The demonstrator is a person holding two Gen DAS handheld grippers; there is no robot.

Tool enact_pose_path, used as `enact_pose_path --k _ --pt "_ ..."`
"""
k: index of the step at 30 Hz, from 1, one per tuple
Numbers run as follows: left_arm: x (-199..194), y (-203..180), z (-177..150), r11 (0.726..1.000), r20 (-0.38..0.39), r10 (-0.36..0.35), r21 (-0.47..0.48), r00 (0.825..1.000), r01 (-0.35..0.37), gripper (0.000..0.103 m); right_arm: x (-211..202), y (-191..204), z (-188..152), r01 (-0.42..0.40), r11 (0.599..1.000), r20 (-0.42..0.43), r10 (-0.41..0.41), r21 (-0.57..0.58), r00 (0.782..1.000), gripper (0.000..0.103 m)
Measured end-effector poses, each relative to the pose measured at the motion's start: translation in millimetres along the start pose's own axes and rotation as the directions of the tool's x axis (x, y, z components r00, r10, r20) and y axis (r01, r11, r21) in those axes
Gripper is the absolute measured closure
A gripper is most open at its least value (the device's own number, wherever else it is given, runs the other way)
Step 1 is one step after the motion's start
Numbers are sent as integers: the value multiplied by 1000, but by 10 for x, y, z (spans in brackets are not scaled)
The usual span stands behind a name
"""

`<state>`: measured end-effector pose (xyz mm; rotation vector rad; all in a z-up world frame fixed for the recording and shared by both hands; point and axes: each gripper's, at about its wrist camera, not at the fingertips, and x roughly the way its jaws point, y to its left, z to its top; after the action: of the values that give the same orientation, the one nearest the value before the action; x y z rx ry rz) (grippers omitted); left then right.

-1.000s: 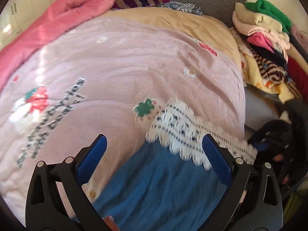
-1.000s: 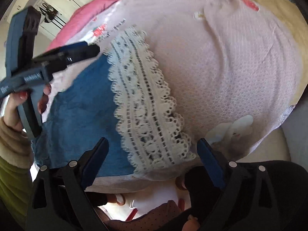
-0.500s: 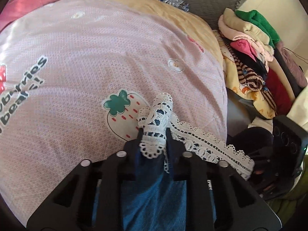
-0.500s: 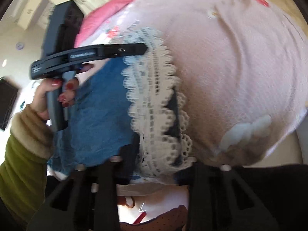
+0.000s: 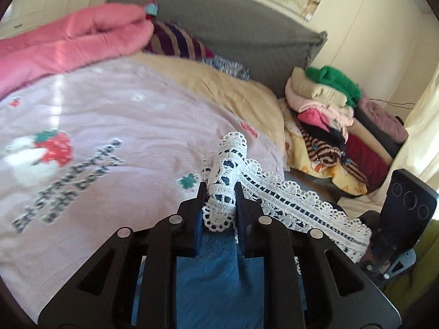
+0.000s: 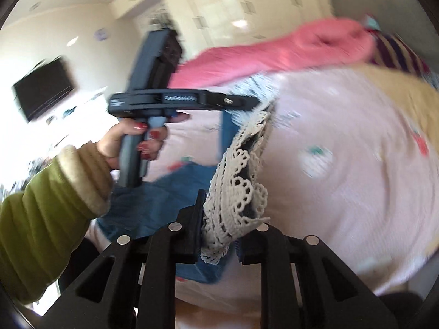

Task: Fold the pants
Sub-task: 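Grasp the lace-trimmed leg hem with the left gripper and lift it, then lay the lace hem over the folded pants with the left gripper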

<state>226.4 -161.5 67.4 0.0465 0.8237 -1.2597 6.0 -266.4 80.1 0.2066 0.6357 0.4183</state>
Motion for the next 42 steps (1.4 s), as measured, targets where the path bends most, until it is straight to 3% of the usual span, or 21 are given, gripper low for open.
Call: enact_pose_path --k 4,7,13,15,17,20,22,26,28,30,33,36,39,42 --pt "-478 153 -264 999 45 16 -32 999 -15 90 292 467 28 -67 990 -57 60 -124 997 86" --pt "-775 306 -571 996 53 50 -75 997 -46 89 611 790 -45 -81 968 -130 50 -239 990 86" --pt "-1109 561 -1193 980 -9 117 -163 993 -117 88 1245 1439 -447 -128 894 -271 7 -429 962 86" --pt "-1173 621 -1344 969 -25 152 -191 988 -154 82 1381 1594 -590 -116 870 -287 -31 -480 958 83" --pt "-1254 698 -1431 956 -15 173 -238 985 -172 67 1454 1661 -701 -109 845 -287 -55 -524 956 77" --pt "-1430 825 -1523 926 27 224 -318 974 -204 53 1533 1757 -851 -125 819 -292 -54 -560 955 60" --pt "-1593 933 -1551 888 62 274 -399 960 -228 50 1556 1800 -931 -153 811 -296 -26 -565 955 46" --pt "-1927 1039 -1601 819 138 353 -523 926 -234 48 1530 1786 -981 -210 813 -309 39 -543 950 35" --pt "-2044 945 -1600 790 123 433 -529 893 -310 48 1393 1684 -860 -269 827 -312 120 -493 942 35" --pt "-2085 801 -1593 794 118 459 -499 881 -347 46 1243 1542 -659 -298 849 -293 179 -437 939 35" --pt "-2026 633 -1630 804 96 433 -491 896 -336 36 1093 1189 -251 -269 897 -222 200 -352 955 29" --pt "-1783 523 -1624 819 23 418 -441 908 -366 31 1131 805 133 -185 936 -188 133 -299 973 25" --pt "-1573 579 -1657 795 -67 448 -426 892 -431 30 1430 529 493 -166 925 -248 82 -341 965 24" --pt "-1492 738 -1715 770 -115 438 -464 892 -438 30 1871 382 686 -208 866 -349 42 -454 936 24"
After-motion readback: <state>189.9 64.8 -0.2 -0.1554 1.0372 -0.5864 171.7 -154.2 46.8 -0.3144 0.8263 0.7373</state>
